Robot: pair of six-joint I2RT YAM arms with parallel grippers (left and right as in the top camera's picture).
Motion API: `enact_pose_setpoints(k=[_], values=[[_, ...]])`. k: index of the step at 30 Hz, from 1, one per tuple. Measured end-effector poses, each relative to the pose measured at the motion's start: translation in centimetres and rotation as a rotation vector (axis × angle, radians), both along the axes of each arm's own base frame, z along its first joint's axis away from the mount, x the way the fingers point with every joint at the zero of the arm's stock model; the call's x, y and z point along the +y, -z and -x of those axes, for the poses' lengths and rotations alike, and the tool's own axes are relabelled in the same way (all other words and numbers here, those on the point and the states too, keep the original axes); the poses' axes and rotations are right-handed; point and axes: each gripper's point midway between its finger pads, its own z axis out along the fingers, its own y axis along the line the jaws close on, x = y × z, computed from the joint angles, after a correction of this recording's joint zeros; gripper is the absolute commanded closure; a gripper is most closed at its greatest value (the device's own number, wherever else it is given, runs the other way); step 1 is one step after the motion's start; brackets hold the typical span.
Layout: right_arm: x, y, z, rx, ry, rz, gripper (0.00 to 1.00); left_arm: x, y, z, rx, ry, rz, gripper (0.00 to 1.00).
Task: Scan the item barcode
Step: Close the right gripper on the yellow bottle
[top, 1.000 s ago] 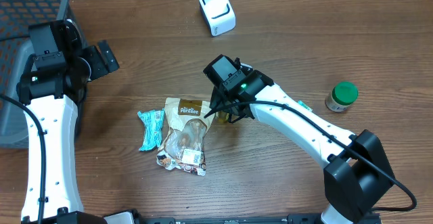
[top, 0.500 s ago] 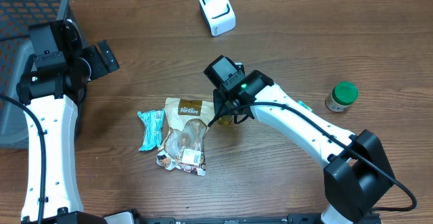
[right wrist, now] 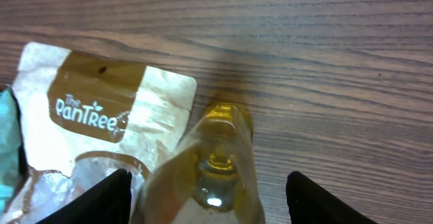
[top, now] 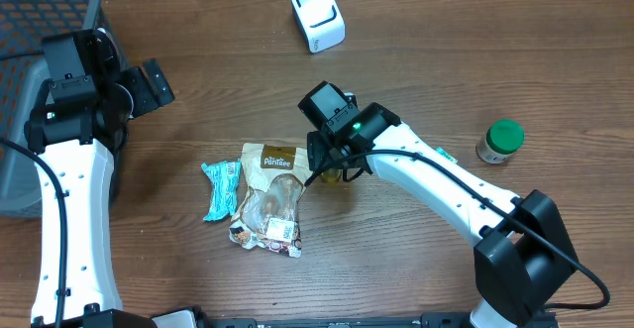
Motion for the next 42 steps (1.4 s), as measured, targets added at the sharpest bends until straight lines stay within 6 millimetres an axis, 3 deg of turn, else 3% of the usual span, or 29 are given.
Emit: enact_pose_setpoints(k=[8,42], values=[[0.31,-0.13,-0.32,-0.011,0.018,-0.019,0.42,0.00,0.00,0.00,0.000,0.000,0.000,0.01],[0.83,-0.26,-0.47,-0.014,0.014,-0.045,0.45,0.00,-0.02,-0.01,0.000,0.000,0.000,0.00]])
